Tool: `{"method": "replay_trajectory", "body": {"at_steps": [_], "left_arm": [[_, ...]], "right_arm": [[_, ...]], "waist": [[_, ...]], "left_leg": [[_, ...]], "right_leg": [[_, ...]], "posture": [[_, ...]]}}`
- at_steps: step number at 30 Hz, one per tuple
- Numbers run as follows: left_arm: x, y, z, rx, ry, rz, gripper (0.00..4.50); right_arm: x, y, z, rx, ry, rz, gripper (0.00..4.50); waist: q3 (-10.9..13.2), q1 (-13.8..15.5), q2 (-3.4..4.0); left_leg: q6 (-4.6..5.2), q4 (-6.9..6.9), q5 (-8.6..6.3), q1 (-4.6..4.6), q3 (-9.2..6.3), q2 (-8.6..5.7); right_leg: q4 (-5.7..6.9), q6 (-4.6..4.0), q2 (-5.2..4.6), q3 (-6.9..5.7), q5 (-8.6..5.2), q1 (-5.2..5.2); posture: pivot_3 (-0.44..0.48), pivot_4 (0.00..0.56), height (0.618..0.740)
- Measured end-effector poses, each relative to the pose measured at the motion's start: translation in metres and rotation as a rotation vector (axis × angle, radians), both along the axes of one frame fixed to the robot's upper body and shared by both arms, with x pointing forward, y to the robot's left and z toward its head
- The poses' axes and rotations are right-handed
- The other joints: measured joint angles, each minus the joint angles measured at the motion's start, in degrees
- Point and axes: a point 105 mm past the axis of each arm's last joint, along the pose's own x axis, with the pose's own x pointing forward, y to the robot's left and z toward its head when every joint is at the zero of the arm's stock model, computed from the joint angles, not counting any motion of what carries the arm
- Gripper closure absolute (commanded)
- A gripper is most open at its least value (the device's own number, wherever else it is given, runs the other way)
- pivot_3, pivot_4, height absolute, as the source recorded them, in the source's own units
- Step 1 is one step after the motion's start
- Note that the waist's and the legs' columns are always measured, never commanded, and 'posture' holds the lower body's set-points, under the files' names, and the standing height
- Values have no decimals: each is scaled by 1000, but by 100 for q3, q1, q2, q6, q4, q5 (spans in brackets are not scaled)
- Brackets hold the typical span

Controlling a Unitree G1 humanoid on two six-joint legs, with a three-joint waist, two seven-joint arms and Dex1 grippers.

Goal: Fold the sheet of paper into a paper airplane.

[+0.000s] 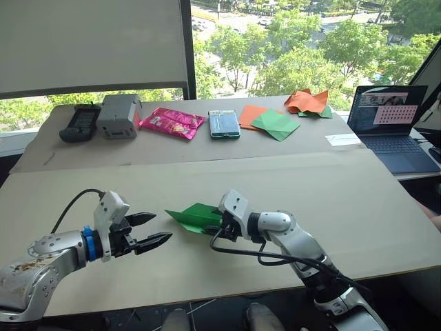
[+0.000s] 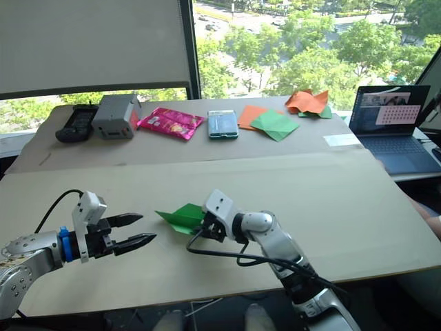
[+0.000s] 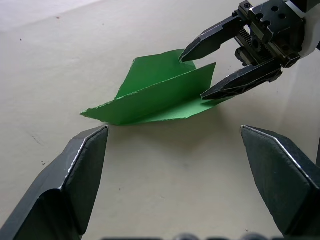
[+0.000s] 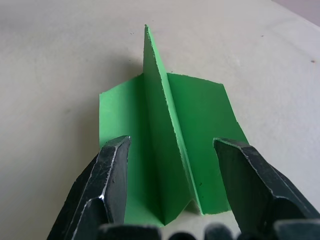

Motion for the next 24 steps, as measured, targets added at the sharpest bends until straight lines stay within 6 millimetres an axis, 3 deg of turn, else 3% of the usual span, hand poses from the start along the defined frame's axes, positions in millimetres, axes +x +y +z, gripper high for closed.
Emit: {"method": "replay_trajectory", "body": {"at_steps": [4,13,24], "left_arm": [[1,5,-2,4,-11,8,30],[1,2,-3,-2,-26,-5,0],[8,-6,5,-26,-36,-19,0]], "right_arm": [[2,0,3,-2,-20,-1,1543],[3,-2,3,-21,-31,5,4371],[-6,0,3,-7,-24,31,4463]], "waist": [[0,-1,0],[-1,0,0],[-4,0,-3]], "left_leg": [[0,0,0,0,0,0],[8,0,5,0,0,0],[13,2,8,5,0,0]], "right_leg": [[0,0,0,0,0,0],[7,-1,0,0,1,1],[34,0,1,1,1,2]], "posture": [[0,150,721],[0,150,721],[0,150,721]]}}
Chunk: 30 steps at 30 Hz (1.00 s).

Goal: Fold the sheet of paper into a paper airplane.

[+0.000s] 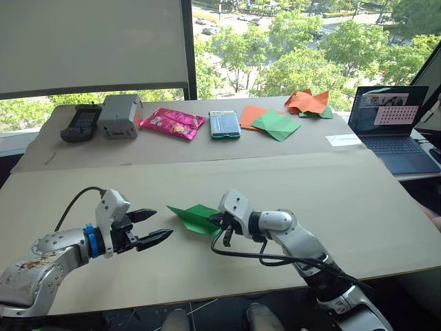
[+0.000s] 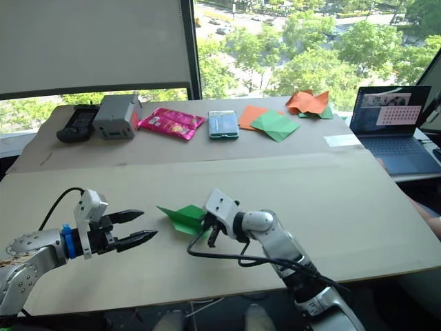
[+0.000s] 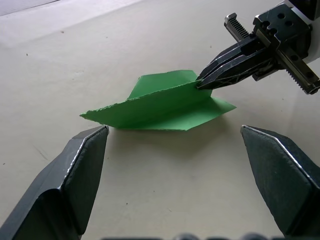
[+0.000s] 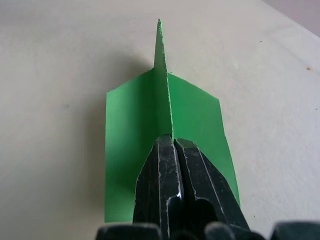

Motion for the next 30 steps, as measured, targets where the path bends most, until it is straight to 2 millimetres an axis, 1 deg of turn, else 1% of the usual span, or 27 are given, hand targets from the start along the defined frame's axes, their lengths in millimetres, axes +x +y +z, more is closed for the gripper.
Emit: {"method": "replay_trajectory", "body": {"at_steps": [3,4,6,8,9,12,13,15,17,21,25,30], "left_arm": [[1,-2,2,-12,-3,-9,0],[1,-4,3,-17,-8,-15,0],[1,-7,5,-28,-15,-24,0],[2,-9,6,-36,-24,-30,0],[3,-10,7,-38,-29,-35,0],[6,-13,10,-53,-53,-47,0],[7,-14,10,-53,-59,-52,0],[10,-11,8,-59,-66,-48,0],[12,-8,3,-61,-56,-40,0],[13,-11,-4,-70,-40,-56,0],[14,-11,-2,-56,-71,-62,0],[13,-10,-4,-52,-71,-64,0]], "right_arm": [[0,-6,12,62,1,-46,4463],[2,-12,20,95,-7,-97,4463],[9,-33,36,160,-28,-240,4463],[16,-58,45,181,-46,-397,4463],[20,-72,48,182,-48,-479,4463],[30,-117,53,175,-45,-737,4463],[32,-128,54,168,-41,-799,4463],[34,-149,53,151,-28,-904,4463],[36,-163,49,123,-13,-974,4463],[38,-171,36,87,37,-1043,4463],[40,-179,17,46,107,-1142,4463],[41,-183,14,38,107,-1189,4463]], "waist": [[0,2,-1],[-1,18,-2],[-2,40,-4],[-3,48,-4],[-3,47,-5],[-3,41,-5],[-3,34,-4],[-6,13,3],[-9,-1,7],[-9,-28,8],[-9,-22,9],[-9,-11,9]], "left_leg": [[0,1,0,1,0,-1],[0,3,0,2,0,-1],[-1,3,0,4,0,-2],[-13,3,-8,4,0,-2],[-42,4,-26,4,0,-2],[-45,5,-27,5,0,-3],[-44,5,-27,6,0,-3],[-39,4,-24,6,0,-3],[1,3,1,8,0,-3],[5,2,3,6,0,-3],[7,2,4,6,0,-4],[8,3,4,5,0,-6]], "right_leg": [[17,0,0,0,0,-1],[25,0,0,0,0,-1],[29,0,0,1,0,0],[28,0,0,1,0,-1],[27,0,-1,1,0,-1],[26,0,-1,1,0,-2],[26,0,-1,1,0,-2],[28,0,-1,1,0,-1],[29,0,-1,2,0,0],[30,0,0,5,0,6],[28,0,0,7,0,2],[26,0,-1,8,0,4]], "posture": [[0,150,721],[0,150,721],[0,150,721],[0,150,721],[0,150,721],[0,150,721],[0,150,721],[0,150,721],[0,150,721],[0,150,721],[0,150,721],[0,150,721]]}}
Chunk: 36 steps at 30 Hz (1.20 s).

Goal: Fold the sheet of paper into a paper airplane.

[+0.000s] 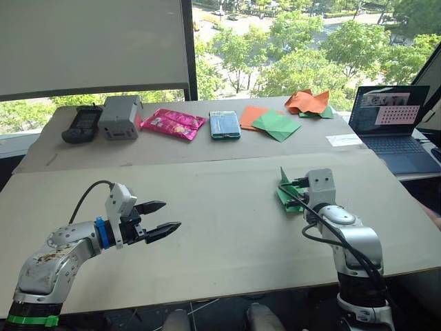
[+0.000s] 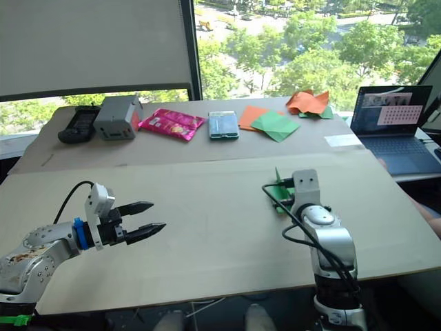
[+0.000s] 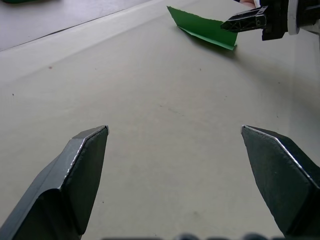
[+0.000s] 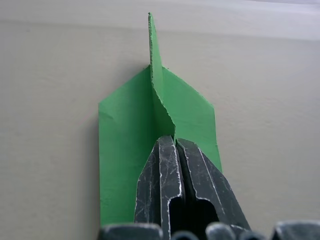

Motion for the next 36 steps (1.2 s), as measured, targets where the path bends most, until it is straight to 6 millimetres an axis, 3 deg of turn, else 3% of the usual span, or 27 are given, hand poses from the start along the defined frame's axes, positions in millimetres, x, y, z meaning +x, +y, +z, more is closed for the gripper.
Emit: {"method": "replay_trajectory", "body": {"at_steps": [6,10,13,17,20,24,30,36], "left_arm": [[1,1,0,0,-2,11,0],[2,2,4,-2,-13,27,0],[4,7,9,-14,-37,60,0],[11,20,19,-51,-78,167,0],[13,30,21,-51,-94,227,0],[12,43,18,-43,-94,301,0],[6,47,5,-30,-73,319,0],[6,46,5,-31,-74,316,0]], "right_arm": [[-1,-2,6,10,-15,-6,2580],[4,3,53,51,-168,42,1163],[0,12,76,54,-244,147,133],[-26,68,95,89,-338,565,59],[-46,87,84,88,-322,750,59],[-62,94,54,55,-249,870,59],[-63,94,6,51,-150,895,59],[-54,88,-2,29,-162,860,59]], "waist": [[2,-1,3],[3,-8,12],[3,-4,12],[3,-11,9],[3,2,6],[9,6,0],[11,9,-8],[10,16,-8]], "left_leg": [[0,0,0,-3,0,0],[4,-1,2,-13,-1,0],[5,-2,1,0,-1,1],[9,-3,-1,2,-2,1],[8,-2,-1,5,-2,0],[-39,-3,-30,3,-1,0],[-40,1,-30,-3,-1,0],[-39,1,-30,-4,-1,0]], "right_leg": [[2,0,0,0,0,-2],[6,0,2,0,0,-1],[4,1,2,0,0,0],[4,1,3,0,0,14],[-3,2,1,-1,-1,14],[-48,1,-3,-2,-2,15],[-67,1,-4,-3,-1,17],[-66,1,-2,-2,-1,18]], "posture": [[0,150,721],[0,150,721],[0,150,721],[0,150,721],[0,150,721],[0,150,721],[0,150,721],[0,150,721]]}}
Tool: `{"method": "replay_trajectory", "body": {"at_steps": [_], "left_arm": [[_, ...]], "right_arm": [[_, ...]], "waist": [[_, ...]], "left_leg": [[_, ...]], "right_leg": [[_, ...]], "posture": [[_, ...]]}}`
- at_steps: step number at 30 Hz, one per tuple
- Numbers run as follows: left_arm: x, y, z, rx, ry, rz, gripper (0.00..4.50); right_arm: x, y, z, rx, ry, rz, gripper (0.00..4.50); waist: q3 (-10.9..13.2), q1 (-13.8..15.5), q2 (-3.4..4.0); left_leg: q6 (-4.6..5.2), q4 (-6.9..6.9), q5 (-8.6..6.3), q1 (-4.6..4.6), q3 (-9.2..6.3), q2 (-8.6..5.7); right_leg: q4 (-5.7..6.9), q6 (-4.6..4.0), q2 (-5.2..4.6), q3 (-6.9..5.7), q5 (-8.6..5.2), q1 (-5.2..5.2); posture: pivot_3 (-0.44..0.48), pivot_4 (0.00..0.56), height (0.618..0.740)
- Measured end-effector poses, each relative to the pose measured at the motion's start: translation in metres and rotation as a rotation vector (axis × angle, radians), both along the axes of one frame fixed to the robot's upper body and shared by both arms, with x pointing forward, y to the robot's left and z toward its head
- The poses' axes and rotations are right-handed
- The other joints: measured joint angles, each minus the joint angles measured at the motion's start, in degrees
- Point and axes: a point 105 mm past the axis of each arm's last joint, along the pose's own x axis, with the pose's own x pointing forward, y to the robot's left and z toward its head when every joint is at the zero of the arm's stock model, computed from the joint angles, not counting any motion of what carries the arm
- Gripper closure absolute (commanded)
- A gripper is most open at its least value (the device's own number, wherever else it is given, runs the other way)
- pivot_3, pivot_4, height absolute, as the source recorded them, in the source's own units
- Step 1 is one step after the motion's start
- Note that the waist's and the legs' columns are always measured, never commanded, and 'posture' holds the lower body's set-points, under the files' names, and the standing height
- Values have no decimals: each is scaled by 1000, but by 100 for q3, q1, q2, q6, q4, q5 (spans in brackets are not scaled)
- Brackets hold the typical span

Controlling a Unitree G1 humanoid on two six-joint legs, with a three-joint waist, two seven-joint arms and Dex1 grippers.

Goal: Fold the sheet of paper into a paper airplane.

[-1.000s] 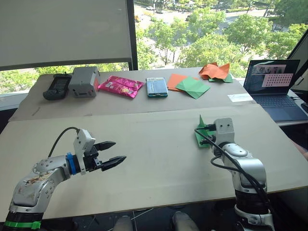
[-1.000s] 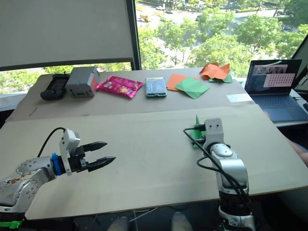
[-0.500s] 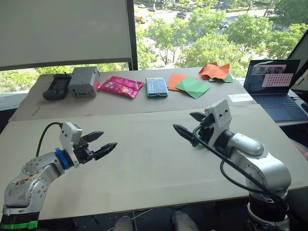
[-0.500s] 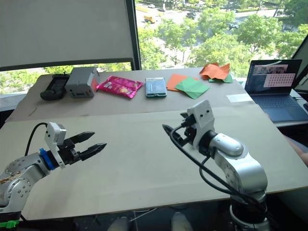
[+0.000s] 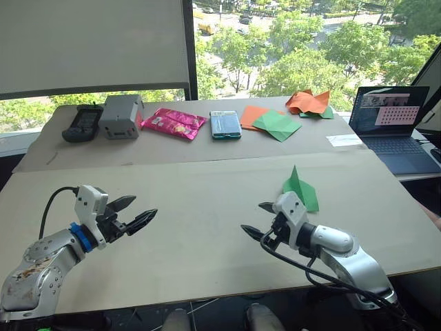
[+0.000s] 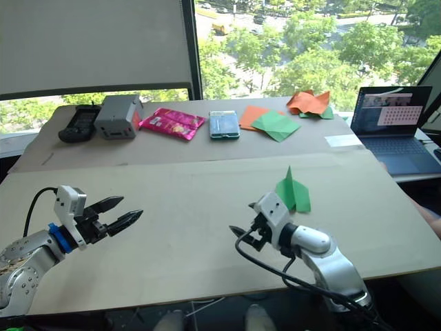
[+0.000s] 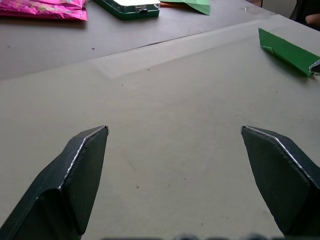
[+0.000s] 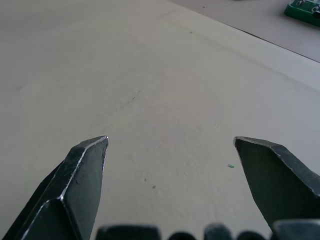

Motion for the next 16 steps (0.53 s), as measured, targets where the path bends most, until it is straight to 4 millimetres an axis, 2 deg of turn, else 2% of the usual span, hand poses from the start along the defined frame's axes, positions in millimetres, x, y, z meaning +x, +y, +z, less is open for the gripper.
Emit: {"method": "replay_trajectory", "body": {"at_steps": [16], "left_arm": [[4,-7,5,-8,-10,-37,0]], "right_arm": [[11,-11,0,-22,-28,-90,59]], "waist": [[1,-1,-1]], "left_leg": [[-1,1,-1,41,0,0]], "right_leg": [[-2,1,0,0,0,48]], "posture": [[0,150,721]]}}
